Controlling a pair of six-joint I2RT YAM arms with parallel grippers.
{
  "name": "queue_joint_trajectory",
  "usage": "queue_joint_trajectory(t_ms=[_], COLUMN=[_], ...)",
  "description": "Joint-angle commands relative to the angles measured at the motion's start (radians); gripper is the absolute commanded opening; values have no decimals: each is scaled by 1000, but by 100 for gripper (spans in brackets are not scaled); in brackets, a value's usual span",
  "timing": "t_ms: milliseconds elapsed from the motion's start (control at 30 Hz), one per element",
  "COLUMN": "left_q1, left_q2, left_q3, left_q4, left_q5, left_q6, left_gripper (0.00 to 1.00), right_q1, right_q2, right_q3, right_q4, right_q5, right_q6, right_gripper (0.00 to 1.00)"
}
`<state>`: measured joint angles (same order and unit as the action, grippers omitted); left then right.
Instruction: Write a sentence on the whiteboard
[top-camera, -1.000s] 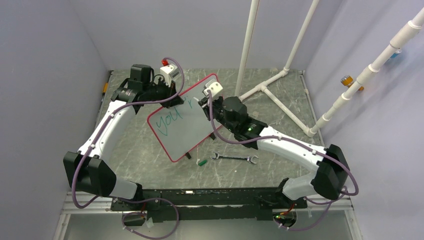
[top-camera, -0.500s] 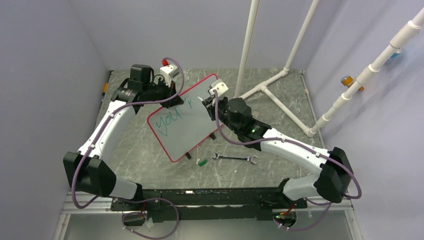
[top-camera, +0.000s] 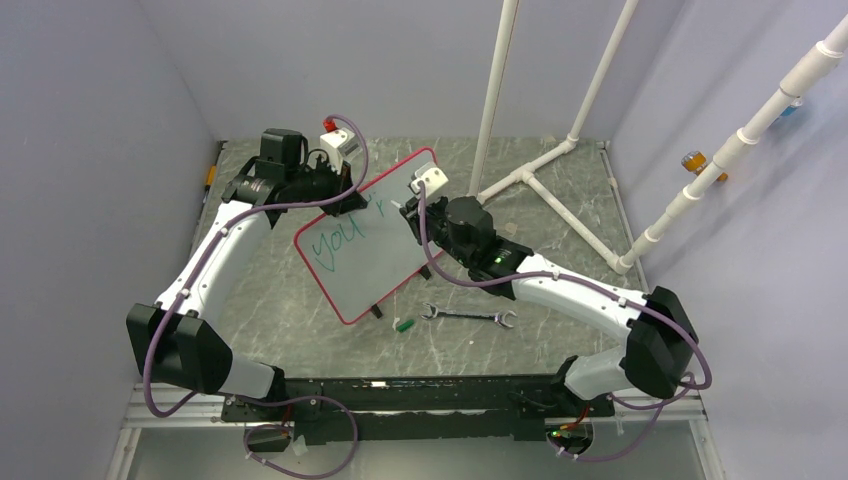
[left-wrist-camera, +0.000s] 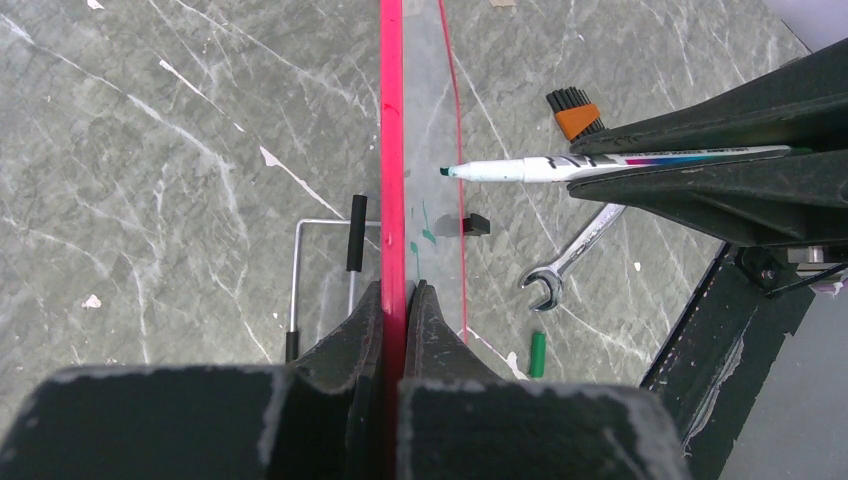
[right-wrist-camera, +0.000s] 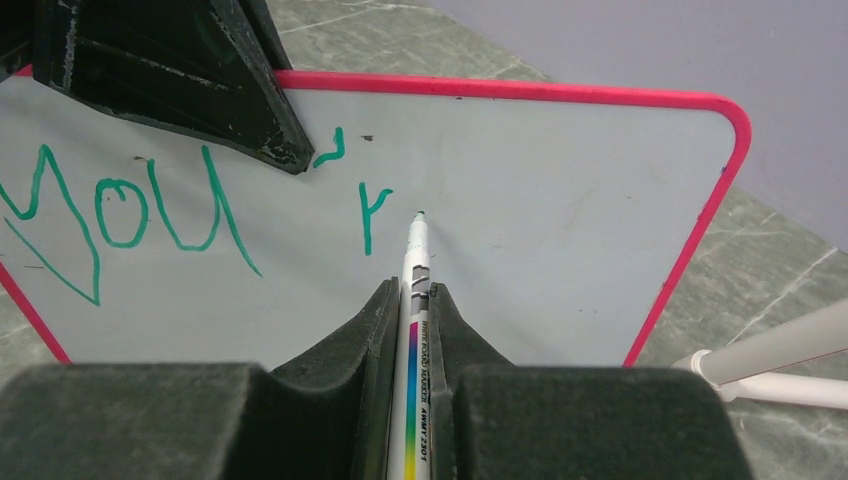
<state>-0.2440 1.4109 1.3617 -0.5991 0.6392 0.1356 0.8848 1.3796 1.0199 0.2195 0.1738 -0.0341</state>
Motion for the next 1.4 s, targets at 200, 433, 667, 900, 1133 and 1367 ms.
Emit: queue_joint_trajectory(t_ms=[200, 433, 667, 900, 1133, 1367], left_q1=[6, 7, 6, 6, 7, 7], left_q2=[2, 2, 1, 0, 2, 2], left_q3=[-27, -27, -27, -27, -25, -24], left_q4=[-21, -21, -21, -21, -21, -21], left_q5=[-170, -168, -168, -169, -168, -168], left_q6=[159, 158, 157, 158, 157, 157], left_gripper=[0, 0, 0, 0, 0, 0], right_q1=[-5, -13, -22, -21, -19, -19], right_q2=[36, 43, 40, 45, 49, 59], right_q3=[34, 29, 45, 77, 95, 87], right_q4=[50, 50, 36, 21, 12, 4], right_q5=[-21, -15, 17, 33, 6, -32], right_q6=[-3, -8, -28, -47, -44, -39], right_gripper=[0, 0, 0, 0, 0, 0])
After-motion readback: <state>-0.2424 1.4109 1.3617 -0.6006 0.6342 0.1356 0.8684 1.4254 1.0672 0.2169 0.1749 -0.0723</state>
